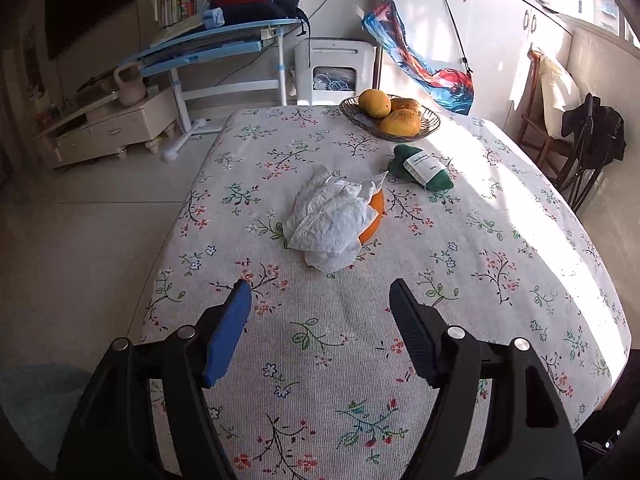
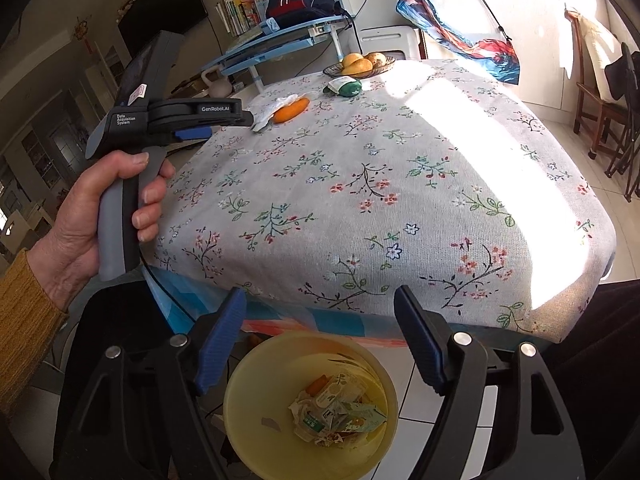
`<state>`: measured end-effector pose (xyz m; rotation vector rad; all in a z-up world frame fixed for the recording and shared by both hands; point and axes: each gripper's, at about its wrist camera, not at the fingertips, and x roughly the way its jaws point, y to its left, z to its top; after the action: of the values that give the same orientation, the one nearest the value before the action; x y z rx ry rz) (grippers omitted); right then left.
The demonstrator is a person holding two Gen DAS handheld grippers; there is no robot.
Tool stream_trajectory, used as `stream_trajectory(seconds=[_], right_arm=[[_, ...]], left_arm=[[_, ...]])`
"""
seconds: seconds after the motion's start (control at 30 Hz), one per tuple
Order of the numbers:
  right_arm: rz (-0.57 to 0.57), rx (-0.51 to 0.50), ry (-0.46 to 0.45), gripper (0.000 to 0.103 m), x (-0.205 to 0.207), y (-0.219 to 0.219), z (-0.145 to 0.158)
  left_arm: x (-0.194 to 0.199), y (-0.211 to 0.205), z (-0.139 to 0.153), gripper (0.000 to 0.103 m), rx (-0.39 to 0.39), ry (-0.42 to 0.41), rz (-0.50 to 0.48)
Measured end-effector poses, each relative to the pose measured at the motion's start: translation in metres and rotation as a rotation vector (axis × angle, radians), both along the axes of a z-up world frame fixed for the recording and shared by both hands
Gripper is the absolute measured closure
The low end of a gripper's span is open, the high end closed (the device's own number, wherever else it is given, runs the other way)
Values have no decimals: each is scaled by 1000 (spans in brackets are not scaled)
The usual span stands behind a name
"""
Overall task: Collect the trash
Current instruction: 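Move the open left tool toward the white tissue on the table, then close the left tool on the white tissue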
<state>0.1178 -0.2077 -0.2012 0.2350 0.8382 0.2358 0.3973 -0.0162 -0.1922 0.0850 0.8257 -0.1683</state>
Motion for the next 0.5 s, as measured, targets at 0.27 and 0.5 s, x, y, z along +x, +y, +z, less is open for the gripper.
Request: stream_trajectory(seconds=[0.27,0.5], right_arm=[[1,19,26,29,5,-1,-5],[-1,36,42,29,9,-3,-9]], left_arm=[[45,-11,-4,48,-22,24,-12],[66,-11,-16,98,-62,94,-24]])
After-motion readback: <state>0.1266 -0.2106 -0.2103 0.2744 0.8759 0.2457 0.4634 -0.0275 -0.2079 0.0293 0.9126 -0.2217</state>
